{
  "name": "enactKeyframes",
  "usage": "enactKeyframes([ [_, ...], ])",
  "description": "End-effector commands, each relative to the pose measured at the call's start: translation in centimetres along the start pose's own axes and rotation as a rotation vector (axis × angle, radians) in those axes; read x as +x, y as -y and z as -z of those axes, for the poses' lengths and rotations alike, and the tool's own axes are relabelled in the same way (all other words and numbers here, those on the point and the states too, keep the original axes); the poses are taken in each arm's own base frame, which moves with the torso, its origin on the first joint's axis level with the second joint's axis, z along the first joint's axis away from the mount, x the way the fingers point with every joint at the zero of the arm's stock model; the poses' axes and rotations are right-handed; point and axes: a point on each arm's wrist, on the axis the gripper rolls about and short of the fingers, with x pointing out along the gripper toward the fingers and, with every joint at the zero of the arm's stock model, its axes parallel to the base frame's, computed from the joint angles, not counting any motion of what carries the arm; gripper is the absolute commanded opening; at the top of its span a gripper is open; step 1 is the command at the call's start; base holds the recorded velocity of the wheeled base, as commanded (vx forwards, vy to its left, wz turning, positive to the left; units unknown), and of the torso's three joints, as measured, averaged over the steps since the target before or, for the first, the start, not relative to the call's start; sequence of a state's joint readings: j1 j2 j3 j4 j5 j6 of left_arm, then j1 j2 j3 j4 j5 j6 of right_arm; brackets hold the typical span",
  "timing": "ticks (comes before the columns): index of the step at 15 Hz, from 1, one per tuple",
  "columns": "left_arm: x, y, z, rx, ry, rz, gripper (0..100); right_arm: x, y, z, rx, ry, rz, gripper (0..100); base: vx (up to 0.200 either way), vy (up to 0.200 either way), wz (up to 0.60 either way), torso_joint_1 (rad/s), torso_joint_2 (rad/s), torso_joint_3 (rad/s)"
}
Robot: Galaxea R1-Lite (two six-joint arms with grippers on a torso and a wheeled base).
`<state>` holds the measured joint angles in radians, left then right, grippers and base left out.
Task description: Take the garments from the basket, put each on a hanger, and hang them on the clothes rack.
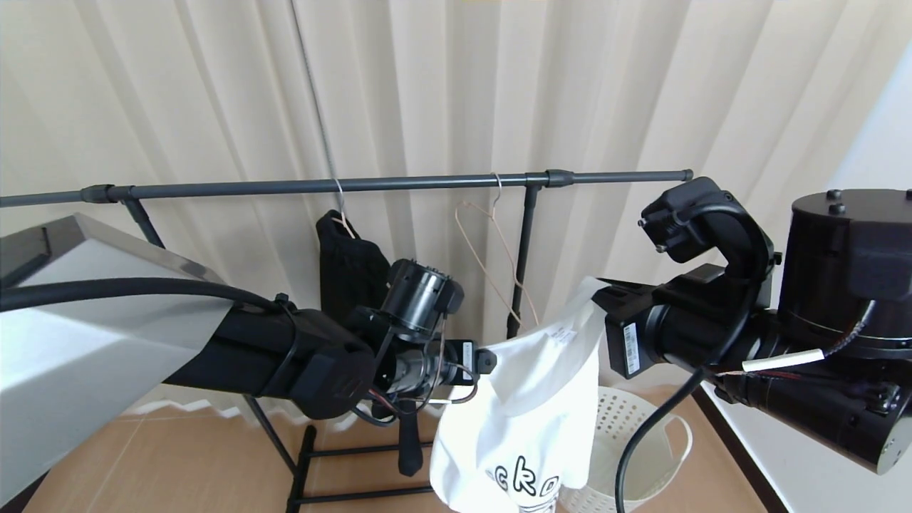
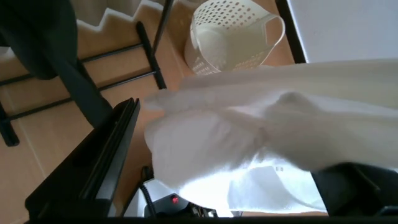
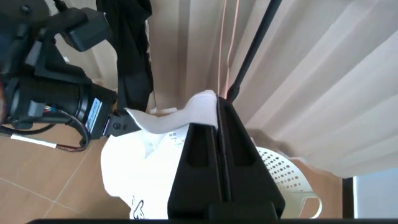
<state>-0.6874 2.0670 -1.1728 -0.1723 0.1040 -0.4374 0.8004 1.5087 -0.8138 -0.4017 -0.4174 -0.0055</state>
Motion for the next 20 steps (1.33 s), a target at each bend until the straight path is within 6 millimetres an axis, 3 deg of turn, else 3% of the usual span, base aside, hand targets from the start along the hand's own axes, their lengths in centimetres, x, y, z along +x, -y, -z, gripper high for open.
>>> enactKeyframes([
  [1, 0.8, -0.9, 0.0, -0.011, -0.010, -0.023, 100, -0.4, 0.2, -0.1, 0.003, 0.010, 0.001, 0, 0.000, 0.000, 0.00, 0.000, 0.00, 0.000],
  [8, 1.0, -1.5, 0.0, -0.017, -0.004, -0.062, 100, -0.3, 1.0, -0.2, 0.006, 0.008, 0.029, 0, 0.000, 0.000, 0.00, 0.000, 0.00, 0.000],
  [9, 0.8, -1.5, 0.0, -0.017, -0.002, -0.061, 0, -0.2, 1.2, -0.1, -0.006, 0.003, 0.038, 0, 0.000, 0.000, 0.00, 0.000, 0.00, 0.000],
  [12, -1.4, -0.8, -0.5, -0.009, 0.031, -0.033, 0, 0.1, 2.1, 0.3, -0.031, -0.010, 0.073, 0, 0.000, 0.000, 0.00, 0.000, 0.00, 0.000],
  [15, -4.7, 0.2, -1.6, 0.019, 0.100, -0.001, 0, 0.5, 3.1, 0.5, -0.043, -0.022, 0.112, 0, 0.000, 0.000, 0.00, 0.000, 0.00, 0.000],
  [16, -6.7, 0.3, -2.3, 0.052, 0.128, 0.002, 0, 0.7, 3.7, 0.9, -0.063, -0.040, 0.131, 0, 0.000, 0.000, 0.00, 0.000, 0.00, 0.000],
  [20, -11.4, 0.4, -4.3, 0.128, 0.237, -0.022, 0, 0.7, 3.9, 1.9, -0.124, -0.074, 0.137, 0, 0.000, 0.000, 0.00, 0.000, 0.00, 0.000],
])
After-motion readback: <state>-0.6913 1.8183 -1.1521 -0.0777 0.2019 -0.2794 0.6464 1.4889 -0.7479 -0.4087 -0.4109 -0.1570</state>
